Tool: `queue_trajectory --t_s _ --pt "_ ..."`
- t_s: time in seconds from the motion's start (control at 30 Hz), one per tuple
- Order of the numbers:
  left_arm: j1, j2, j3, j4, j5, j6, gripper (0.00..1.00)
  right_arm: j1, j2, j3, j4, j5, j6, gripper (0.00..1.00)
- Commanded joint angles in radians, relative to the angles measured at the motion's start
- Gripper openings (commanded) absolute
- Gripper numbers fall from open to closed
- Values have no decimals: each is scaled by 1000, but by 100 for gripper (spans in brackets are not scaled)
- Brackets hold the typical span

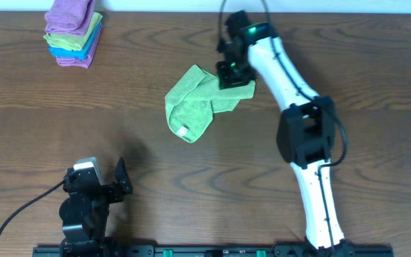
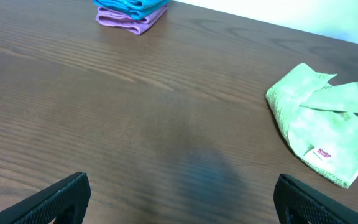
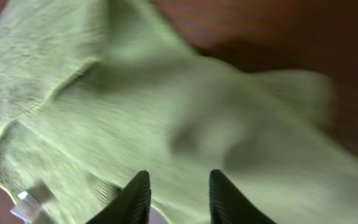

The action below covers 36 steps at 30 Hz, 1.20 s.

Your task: Fold the cloth

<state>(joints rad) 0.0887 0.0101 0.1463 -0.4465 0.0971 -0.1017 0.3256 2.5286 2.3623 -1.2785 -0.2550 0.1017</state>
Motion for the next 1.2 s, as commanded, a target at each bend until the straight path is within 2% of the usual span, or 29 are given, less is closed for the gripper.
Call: queue_trajectory --t_s 0.0,0.1,0.13,0.23,0.47,0.7,1.07,1.17 --pt "-4 -6 -17 -7 -11 -3 95 -34 2 90 -42 19 -21 34" --pt "-4 -6 -17 -7 -11 -3 95 -48 2 123 -101 38 -115 40" --pt "-4 -6 -17 -7 -11 -3 95 -49 2 123 -113 58 -130 45" --pt "-4 -6 -17 -7 -11 -3 95 -52 3 82 -101 92 -190 53" --pt "-4 -6 -17 -7 -11 -3 95 -122 4 19 -41 67 -193 54" --pt "-4 -6 -17 -7 -11 -3 95 -201 8 -66 -2 -117 -209 52" --pt "-4 -6 -17 -7 -11 -3 95 -187 10 -161 71 -277 -223 52" --pt "-4 -6 -17 -7 -11 -3 95 -184 10 -187 86 -277 -222 47"
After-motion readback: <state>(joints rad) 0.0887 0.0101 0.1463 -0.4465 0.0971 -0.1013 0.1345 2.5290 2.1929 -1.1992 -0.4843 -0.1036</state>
